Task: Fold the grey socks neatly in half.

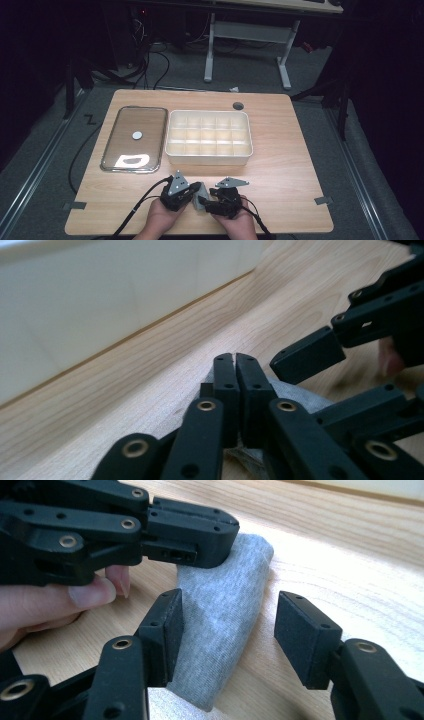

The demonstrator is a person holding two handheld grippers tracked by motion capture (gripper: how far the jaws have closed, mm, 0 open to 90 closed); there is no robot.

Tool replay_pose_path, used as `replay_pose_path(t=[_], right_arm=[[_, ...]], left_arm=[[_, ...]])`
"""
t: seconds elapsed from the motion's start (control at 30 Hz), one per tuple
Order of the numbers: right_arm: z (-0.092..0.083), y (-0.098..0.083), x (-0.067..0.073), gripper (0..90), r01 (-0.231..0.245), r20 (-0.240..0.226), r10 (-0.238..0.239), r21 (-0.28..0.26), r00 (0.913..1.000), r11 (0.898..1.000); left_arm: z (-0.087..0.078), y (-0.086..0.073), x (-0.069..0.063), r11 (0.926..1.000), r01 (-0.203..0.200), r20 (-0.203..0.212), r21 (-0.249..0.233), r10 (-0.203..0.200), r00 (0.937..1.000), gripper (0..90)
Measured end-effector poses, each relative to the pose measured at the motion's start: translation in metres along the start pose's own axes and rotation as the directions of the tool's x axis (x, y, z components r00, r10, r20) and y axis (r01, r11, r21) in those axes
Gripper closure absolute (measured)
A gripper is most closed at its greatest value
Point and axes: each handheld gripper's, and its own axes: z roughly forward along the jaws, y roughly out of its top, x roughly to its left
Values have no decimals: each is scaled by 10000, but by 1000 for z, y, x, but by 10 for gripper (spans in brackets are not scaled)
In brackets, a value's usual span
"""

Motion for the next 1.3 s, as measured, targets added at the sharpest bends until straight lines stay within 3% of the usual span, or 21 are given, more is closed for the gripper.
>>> replay_pose_path(t=[0.1,0.2,0.3,0.37,0.4,0.47,0.53,0.63,0.77,1.13,1.3], right_arm=[[0,0,-1,485,41,-75,-41,25,10000,10000],[0,0,0,501,77,-103,-77,26,9999,10000],[0,-1,-1,506,45,-197,-44,18,9998,10000],[0,-1,-2,506,-2,-258,2,3,9997,10000],[0,-2,-2,506,-22,-281,21,-37,9996,10000],[0,-2,-2,514,15,-302,-15,-21,9995,10000],[0,-1,-1,526,107,-254,-107,13,9996,9999],[0,-1,0,526,131,-280,-131,-6,9995,9999],[1,-1,0,518,102,-365,-101,20,9993,9999],[5,0,9,526,627,-578,-614,200,9964,9978],[7,1,13,597,892,-763,-873,216,9933,9958]], left_arm=[[-7,4,6,9994,311,-51,167,-311,9995,732],[-25,8,8,9984,460,-110,-340,-464,9989,685],[-54,5,11,9971,29,-786,-759,-89,9969,618],[-71,-3,15,9979,-266,-1509,-585,175,9884,573],[-79,-11,19,9984,-366,-1953,-437,274,9804,552],[-89,-26,25,9989,-382,-2542,-275,300,9667,538],[-96,-42,31,9995,-272,-2883,-180,208,9573,538],[-104,-51,41,9999,98,-3147,69,-71,9492,511],[-110,-52,47,9991,321,-3332,-293,-400,9420,495],[-113,-56,50,9985,415,-3481,-361,-515,9360,501],[-114,-57,51,9981,508,-3459,-348,-598,9364,484]])
